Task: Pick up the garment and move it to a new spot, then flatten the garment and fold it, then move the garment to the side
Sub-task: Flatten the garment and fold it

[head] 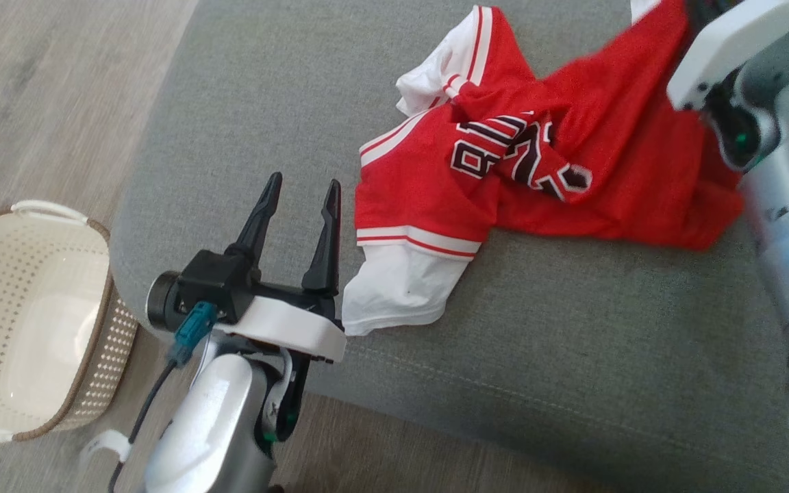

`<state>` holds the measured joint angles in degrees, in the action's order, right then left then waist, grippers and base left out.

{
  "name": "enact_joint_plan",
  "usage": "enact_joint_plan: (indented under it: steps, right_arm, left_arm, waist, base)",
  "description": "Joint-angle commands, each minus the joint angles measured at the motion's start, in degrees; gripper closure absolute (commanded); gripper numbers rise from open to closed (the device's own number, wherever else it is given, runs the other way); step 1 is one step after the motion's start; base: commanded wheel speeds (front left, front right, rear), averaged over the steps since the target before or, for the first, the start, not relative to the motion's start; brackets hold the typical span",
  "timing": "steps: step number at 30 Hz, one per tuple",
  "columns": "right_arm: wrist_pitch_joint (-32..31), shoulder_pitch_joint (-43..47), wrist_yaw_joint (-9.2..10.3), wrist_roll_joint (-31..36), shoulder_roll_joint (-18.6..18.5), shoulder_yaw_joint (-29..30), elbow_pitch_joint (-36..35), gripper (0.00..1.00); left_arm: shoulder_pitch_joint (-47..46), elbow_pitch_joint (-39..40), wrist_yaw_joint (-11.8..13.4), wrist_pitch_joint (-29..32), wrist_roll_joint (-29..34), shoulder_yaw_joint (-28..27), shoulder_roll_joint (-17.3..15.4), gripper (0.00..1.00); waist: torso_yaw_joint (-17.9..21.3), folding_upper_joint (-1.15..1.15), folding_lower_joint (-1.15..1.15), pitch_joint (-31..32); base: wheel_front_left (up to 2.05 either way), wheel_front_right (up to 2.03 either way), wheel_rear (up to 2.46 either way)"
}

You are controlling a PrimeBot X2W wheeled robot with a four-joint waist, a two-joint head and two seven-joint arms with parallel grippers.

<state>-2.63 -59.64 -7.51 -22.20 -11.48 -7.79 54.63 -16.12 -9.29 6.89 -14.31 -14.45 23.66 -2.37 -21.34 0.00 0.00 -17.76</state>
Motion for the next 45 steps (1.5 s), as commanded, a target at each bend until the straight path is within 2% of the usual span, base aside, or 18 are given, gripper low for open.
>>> enact_joint_plan:
  steps: [1, 5, 9, 19, 25, 26, 27, 30, 36, 45]
  right_arm:
    - [1.83, -2.88, 0.02, -0.61, -0.02, -1.36, -2.98, 1.0]
    - [7.07, -5.67, 0.02, -2.54, -2.33, -3.71, -6.1, 1.0]
    - [9.42, -8.73, 0.02, -1.84, -4.89, -3.87, -5.07, 1.0]
    - [14.33, -19.01, 0.02, 6.57, -8.28, -2.96, 5.46, 1.0]
    - [16.17, -21.74, 0.02, 11.97, -8.13, -2.28, 11.29, 1.0]
    - [16.26, -21.96, 0.02, 12.65, -7.79, -2.23, 12.49, 0.98]
    - [15.98, -22.11, 0.02, 13.18, -7.61, -1.92, 14.02, 0.0]
    - [13.98, -22.19, 0.02, 15.04, -6.88, -1.32, 16.96, 0.0]
    - [14.42, -19.91, 0.02, 15.71, -4.21, -0.99, 18.31, 0.0]
    - [17.16, -12.8, 0.02, 10.97, -0.66, -0.95, 16.43, 0.0]
  left_arm:
    - [-1.03, 1.74, 0.21, -0.69, -0.12, -1.64, -0.51, 0.0]
    - [-0.75, 1.98, 0.1, -0.69, -0.3, -1.44, -0.51, 0.0]
    - [-0.67, 2.64, -0.03, -0.69, -0.94, -0.62, -0.51, 0.0]
    - [-1.77, 4.04, 0.71, -0.69, -3.85, 3.16, -0.51, 0.0]
    - [-2.35, 4.53, 1.27, -0.69, -4.94, 4.9, -0.51, 0.0]
    - [-2.49, 4.65, 1.4, -0.69, -5.08, 5.13, -0.51, 0.0]
    - [-2.62, 4.74, 1.56, -0.69, -5.22, 5.33, -0.51, 0.0]
    - [-3.08, 4.82, 1.95, -0.69, -5.55, 5.69, -0.51, 0.0]
    - [-4.15, 4.51, 2.17, -0.69, -4.97, 4.96, -0.51, 0.0]
    - [-3.42, 3.05, 0.98, -0.69, -1.88, 1.01, -0.51, 0.0]
  waist:
    - [0.22, 0.0, 0.0, 0.69]
    - [0.14, 0.0, 0.0, 1.43]
    - [-1.18, 0.0, 0.0, 0.68]
    - [-7.09, 0.0, 0.0, -3.94]
    - [-9.08, 0.0, 0.0, -5.79]
    - [-9.24, 0.0, 0.0, -6.08]
    - [-9.32, 0.0, 0.0, -6.3]
    - [-9.03, 0.0, 0.0, -6.66]
    - [-6.26, 0.0, 0.0, -5.34]
    - [0.86, 0.0, 0.0, 1.05]
  base:
    - [0.0, 0.0, 0.0]
    - [0.0, 0.0, 0.0]
    - [0.0, 0.0, 0.0]
    - [0.0, 0.0, 0.0]
    - [0.0, 0.0, 0.0]
    - [0.0, 0.0, 0.0]
    - [0.0, 0.0, 0.0]
    - [0.0, 0.0, 0.0]
    - [0.0, 0.0, 0.0]
    - [0.0, 0.0, 0.0]
